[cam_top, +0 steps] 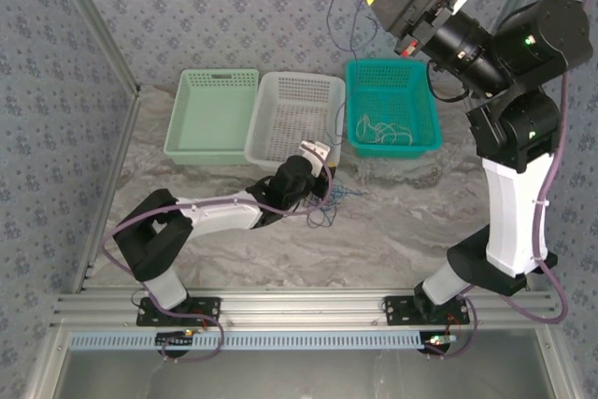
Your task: Untangle the cables
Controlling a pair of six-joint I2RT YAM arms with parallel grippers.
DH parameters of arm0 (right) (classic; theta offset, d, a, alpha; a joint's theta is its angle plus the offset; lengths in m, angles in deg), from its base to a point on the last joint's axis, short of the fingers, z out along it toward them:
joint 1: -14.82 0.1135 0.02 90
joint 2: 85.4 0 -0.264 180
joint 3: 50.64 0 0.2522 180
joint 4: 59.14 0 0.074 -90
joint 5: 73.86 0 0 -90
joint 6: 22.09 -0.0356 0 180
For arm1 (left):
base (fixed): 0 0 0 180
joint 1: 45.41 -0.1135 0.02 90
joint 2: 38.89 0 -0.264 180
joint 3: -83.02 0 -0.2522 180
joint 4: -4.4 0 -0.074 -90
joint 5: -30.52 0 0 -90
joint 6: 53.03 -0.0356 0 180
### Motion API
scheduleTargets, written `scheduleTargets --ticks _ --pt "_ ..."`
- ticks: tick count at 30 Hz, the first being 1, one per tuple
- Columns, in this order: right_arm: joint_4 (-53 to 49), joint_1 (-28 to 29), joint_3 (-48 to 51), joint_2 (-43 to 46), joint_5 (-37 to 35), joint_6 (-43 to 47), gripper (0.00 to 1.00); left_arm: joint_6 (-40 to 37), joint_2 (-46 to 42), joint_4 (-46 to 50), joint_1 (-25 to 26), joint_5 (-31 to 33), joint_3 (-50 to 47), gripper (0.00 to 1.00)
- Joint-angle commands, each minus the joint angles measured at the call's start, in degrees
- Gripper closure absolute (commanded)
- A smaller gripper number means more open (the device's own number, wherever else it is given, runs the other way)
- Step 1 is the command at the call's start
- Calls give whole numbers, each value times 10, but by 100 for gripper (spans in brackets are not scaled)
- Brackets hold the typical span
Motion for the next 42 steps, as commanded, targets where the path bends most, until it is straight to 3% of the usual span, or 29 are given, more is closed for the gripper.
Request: scheduleTargets --ticks 1,6,8,13,19,33,42 --pt "22 -23 -16 20 -17 1 100 10 -38 34 16 3 -17 77" --pt "16 -54 4 20 -29 -9 100 28 -85 41 25 35 -68 72" --pt "24 -65 25 12 -23 -10 100 34 -114 40 25 48 -85 65" --pt "44 -100 27 -60 20 -43 100 34 -197 75 25 91 -118 49" --pt "52 -100 -9 -161 72 -37 100 39 -293 113 24 166 -180 34" --pt "30 -100 -14 -300 83 -8 100 85 -448 196 3 236 -277 23" --pt "-45 -83 110 -311 64 67 100 91 -497 215 -12 239 -298 21"
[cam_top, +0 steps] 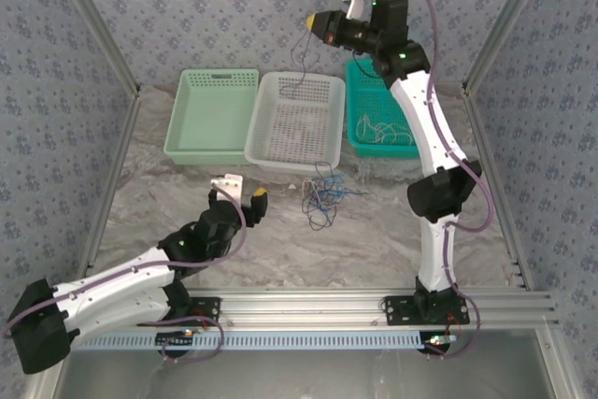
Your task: Untangle the cables
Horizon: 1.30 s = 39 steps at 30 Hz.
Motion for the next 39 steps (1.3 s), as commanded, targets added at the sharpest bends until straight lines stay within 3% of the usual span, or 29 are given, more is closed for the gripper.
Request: scheduleTargets --ticks 1,5,8,13,15,17,21,25,32,39 --pt "-58 13 35 -9 -10 52 100 6 -16 13 -6 13 -5 21" --pt "-96 17 76 -8 -31 71 100 5 -21 15 -7 13 -6 21" --pt "-126 15 107 -7 -60 86 94 7 -19 15 -9 12 -8 20" --pt "-203 9 95 -33 -89 119 38 9 -16 15 -11 6 -7 19" --pt "-247 5 65 -54 -90 125 26 9 -13 15 -12 7 -5 19" --pt "-287 0 38 -74 -81 133 21 8 -8 15 -13 5 -1 19" --pt "-307 0 48 -59 -75 169 21 6 8 17 -14 -3 9 18" --pt "-266 17 146 36 -74 223 25 4 28 21 -14 -15 19 15" --pt "-152 52 502 279 -149 272 33 0 60 -3 -19 -43 20 8" --pt "-75 96 732 417 -232 239 40 -5 113 -32 -32 -89 44 4"
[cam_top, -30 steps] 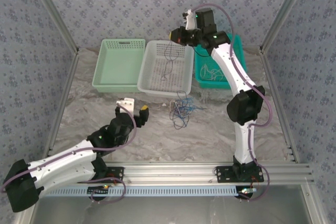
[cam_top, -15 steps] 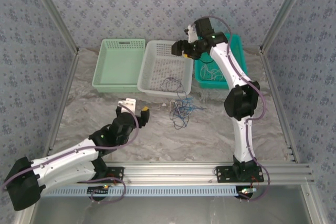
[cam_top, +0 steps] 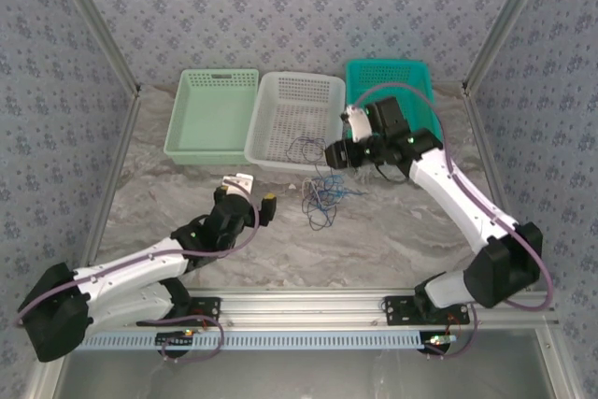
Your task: Untangle the cables
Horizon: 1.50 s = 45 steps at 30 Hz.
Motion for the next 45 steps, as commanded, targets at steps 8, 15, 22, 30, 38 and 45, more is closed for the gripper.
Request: scheduleTargets --ticks 8,15,22,30,38,45 --pt "114 49 135 -12 -125 -15 45 4 66 -28 -5 -45 58 4" --pt "197 53 149 -50 -140 -12 46 7 63 -28 -5 -44 52 4" --pt "226 54 135 -112 -141 -15 63 8 57 -23 -4 -36 49 3" --pt "238 64 159 -45 -135 -24 100 7 43 -20 -5 -25 41 2" --pt "167 126 174 142 -159 -16 100 7 48 -36 -4 -32 40 2" --pt "131 168 173 221 -171 -27 100 -33 49 -122 -4 -144 34 2"
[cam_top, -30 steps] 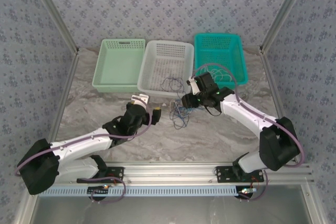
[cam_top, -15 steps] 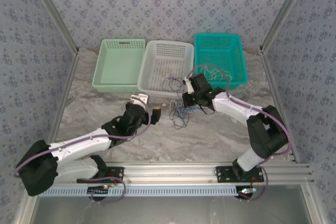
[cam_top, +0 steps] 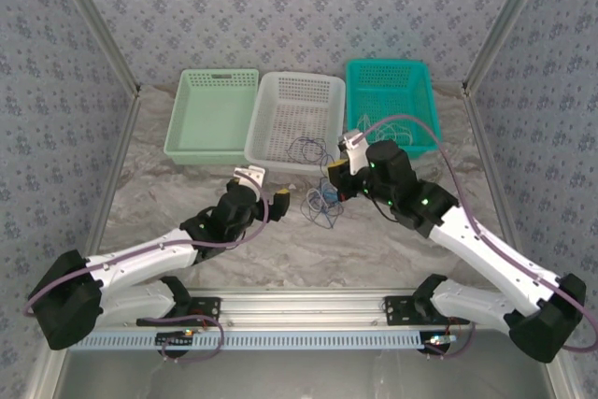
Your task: Untangle the cables
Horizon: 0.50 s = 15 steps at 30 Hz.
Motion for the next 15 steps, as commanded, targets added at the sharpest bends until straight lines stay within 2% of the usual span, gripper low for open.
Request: scheduleTargets --ticks 1,6,15 --pt "-40 19 2 13 -21 -5 100 -27 -5 -78 -1 -77 -6 2" --pt "-46 41 -27 20 -29 10 100 -56 -17 -138 -1 -152 -4 2" --pt "-72 59 -72 -13 -22 31 100 -68 -31 -205 -1 -203 8 1"
